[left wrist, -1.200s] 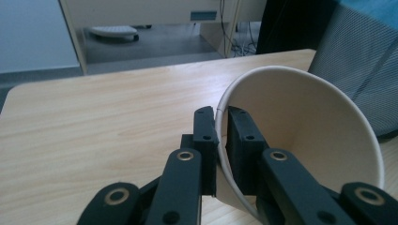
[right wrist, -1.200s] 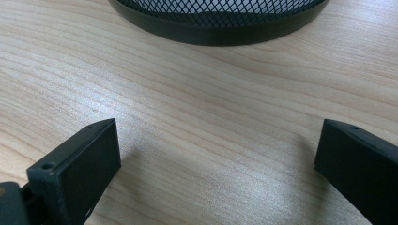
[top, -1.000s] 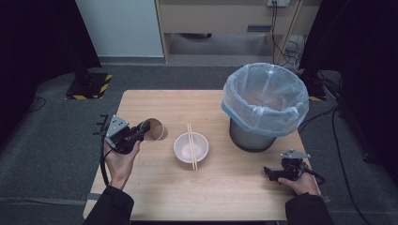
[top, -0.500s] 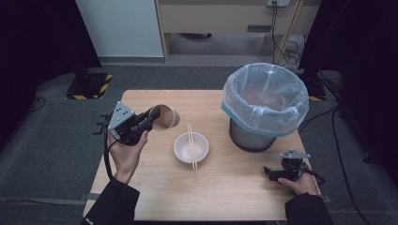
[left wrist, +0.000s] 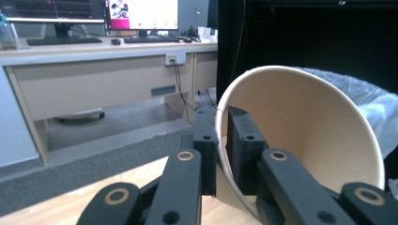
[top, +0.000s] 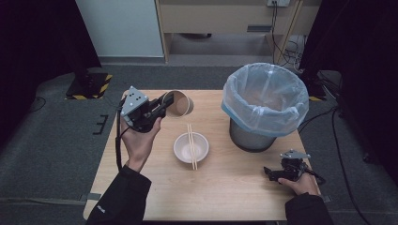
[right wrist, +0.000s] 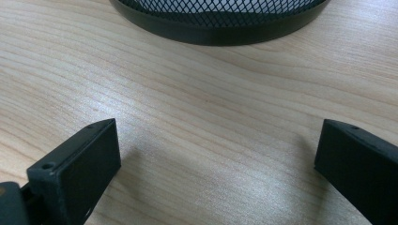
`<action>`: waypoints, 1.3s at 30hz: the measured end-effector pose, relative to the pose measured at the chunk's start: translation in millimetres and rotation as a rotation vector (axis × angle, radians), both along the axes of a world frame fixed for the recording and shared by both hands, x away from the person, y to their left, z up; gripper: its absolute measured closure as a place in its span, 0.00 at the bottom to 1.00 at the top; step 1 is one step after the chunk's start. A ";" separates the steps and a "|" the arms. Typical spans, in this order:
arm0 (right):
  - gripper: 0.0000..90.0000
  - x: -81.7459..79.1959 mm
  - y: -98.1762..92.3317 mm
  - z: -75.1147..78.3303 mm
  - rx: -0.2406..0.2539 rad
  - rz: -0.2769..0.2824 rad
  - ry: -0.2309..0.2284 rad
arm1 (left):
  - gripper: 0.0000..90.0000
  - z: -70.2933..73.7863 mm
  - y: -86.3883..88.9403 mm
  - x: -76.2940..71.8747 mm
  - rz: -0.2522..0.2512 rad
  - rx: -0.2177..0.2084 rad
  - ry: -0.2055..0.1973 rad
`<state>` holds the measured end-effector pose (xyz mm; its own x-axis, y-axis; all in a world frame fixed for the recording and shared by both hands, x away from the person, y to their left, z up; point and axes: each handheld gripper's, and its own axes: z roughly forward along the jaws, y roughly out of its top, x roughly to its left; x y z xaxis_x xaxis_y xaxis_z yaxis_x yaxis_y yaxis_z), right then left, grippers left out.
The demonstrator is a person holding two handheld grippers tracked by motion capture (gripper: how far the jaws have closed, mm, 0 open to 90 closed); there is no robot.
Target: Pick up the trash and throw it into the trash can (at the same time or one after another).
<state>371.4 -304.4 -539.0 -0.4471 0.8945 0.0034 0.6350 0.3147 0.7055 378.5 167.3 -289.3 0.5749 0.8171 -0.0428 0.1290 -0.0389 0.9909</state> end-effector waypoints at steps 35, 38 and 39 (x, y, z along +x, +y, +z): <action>0.01 0.2 -0.3 -0.3 0.003 0.001 -0.005 | 0.91 42.0 -111.7 46.9 -0.096 -0.030 -0.058; 0.01 0.0 -0.2 -0.3 0.006 0.001 -0.002 | 0.91 43.4 -121.1 51.0 -0.099 -0.041 -0.055; 0.01 0.2 -0.4 -0.3 0.004 0.004 -0.005 | 0.91 43.4 -124.6 52.6 -0.100 -0.044 -0.058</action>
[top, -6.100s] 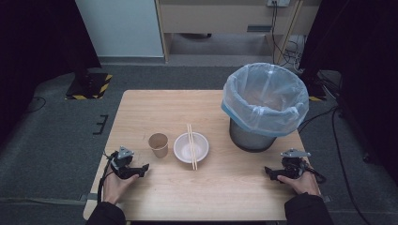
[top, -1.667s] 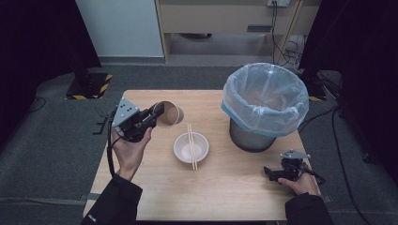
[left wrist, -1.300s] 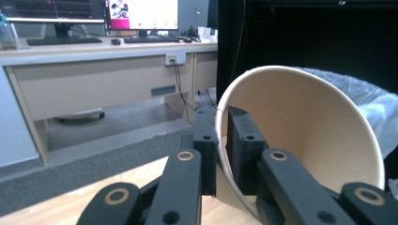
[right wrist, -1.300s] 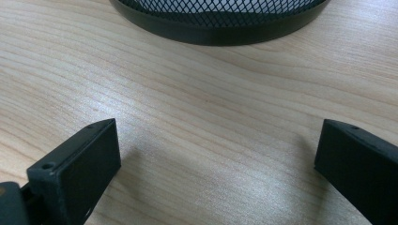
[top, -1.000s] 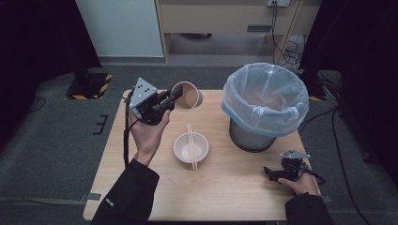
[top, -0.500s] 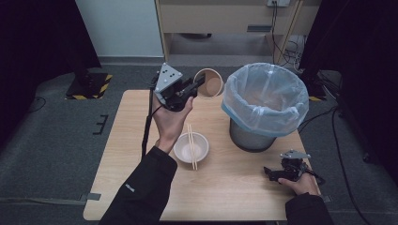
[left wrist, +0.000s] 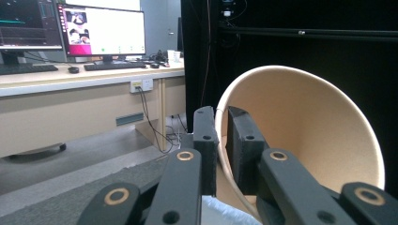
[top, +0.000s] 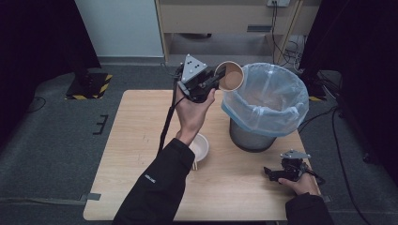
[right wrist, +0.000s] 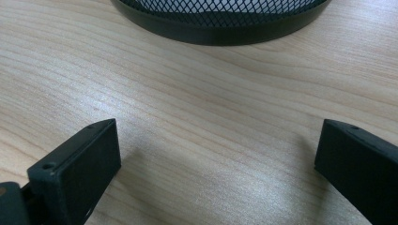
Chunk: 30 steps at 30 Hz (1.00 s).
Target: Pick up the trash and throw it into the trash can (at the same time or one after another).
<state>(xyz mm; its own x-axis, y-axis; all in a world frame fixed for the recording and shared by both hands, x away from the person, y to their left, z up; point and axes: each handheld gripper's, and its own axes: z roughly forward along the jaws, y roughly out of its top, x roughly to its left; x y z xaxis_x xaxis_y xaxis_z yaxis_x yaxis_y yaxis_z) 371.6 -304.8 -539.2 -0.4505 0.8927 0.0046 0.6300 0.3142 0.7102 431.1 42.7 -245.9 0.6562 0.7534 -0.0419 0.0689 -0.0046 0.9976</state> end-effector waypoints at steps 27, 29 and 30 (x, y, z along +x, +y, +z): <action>0.01 -0.1 -0.2 0.1 -0.001 0.003 0.002 | 0.91 -18.8 -81.7 43.1 -0.038 0.106 0.066; 0.01 0.0 -0.2 0.1 -0.001 0.003 0.002 | 0.91 -21.9 -84.5 47.1 -0.048 0.105 0.079; 0.01 -0.1 -0.2 0.1 0.000 0.003 0.003 | 0.91 -21.9 -84.5 47.1 -0.048 0.105 0.079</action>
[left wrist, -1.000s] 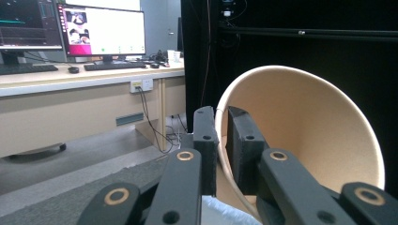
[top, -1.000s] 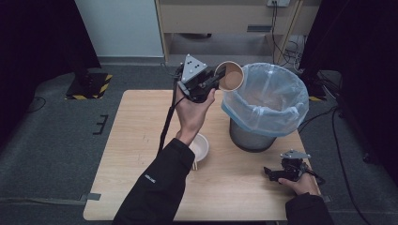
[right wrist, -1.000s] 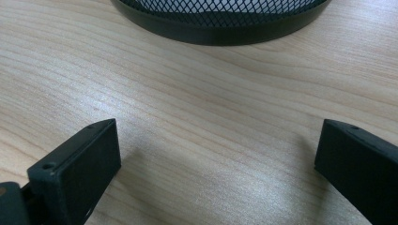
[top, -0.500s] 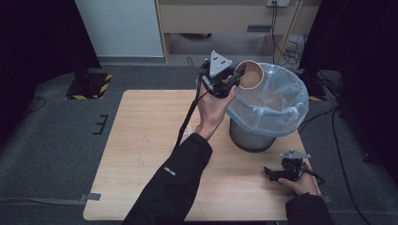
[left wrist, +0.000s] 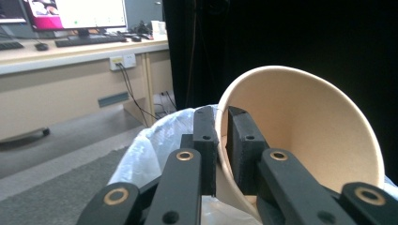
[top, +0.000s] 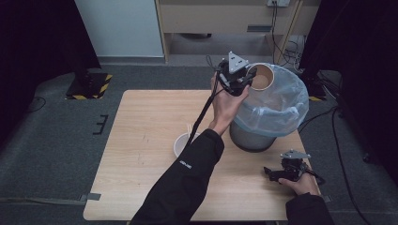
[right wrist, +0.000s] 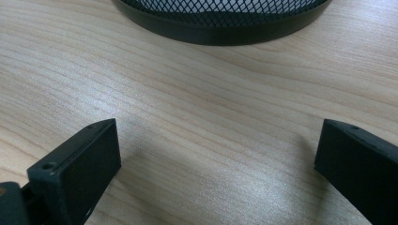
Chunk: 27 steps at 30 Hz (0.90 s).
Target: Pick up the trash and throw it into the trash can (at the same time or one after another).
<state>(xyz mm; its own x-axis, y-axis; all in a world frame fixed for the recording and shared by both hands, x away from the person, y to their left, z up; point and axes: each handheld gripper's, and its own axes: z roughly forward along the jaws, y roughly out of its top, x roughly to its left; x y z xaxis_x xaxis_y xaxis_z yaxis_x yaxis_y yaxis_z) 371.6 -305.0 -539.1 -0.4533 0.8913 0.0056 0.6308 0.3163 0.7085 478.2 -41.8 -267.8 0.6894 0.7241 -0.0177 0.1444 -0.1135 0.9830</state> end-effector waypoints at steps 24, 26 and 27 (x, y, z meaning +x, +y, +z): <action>0.01 -0.6 0.6 0.1 0.002 0.010 0.004 | 0.52 -14.1 119.9 -43.3 0.007 0.032 -0.027; 0.01 -0.7 0.7 0.2 0.004 0.008 0.007 | 0.51 -24.4 138.5 -50.6 0.027 0.017 -0.002; 0.01 -0.6 0.4 0.2 0.001 0.013 0.006 | 0.51 -30.2 146.9 -54.2 0.037 0.015 0.007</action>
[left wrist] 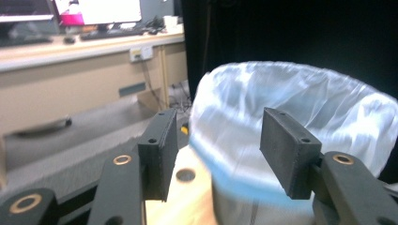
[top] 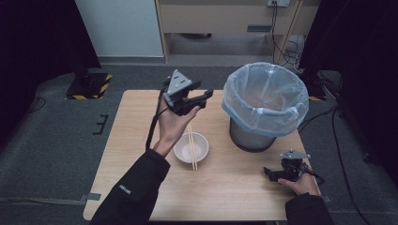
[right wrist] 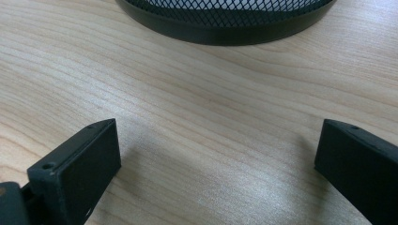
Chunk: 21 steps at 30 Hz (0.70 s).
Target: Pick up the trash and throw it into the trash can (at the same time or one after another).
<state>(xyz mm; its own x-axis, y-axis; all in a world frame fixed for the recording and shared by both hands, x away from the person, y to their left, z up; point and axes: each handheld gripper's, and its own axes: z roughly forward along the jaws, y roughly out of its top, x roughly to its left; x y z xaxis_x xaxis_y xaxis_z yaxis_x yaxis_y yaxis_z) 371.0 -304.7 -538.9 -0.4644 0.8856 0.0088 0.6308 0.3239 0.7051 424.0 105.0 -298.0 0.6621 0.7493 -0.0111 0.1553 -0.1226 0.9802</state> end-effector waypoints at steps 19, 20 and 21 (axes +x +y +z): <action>0.01 -0.2 0.7 -0.1 0.001 0.010 -0.001 | 0.46 -139.8 45.8 -21.6 0.094 0.126 0.258; 0.01 -0.2 0.7 -0.1 0.001 0.010 -0.001 | 0.46 -145.1 44.5 -20.7 0.099 0.135 0.270; 0.01 -0.2 0.7 -0.1 0.001 0.010 -0.001 | 0.46 -149.8 43.0 -19.6 0.102 0.144 0.281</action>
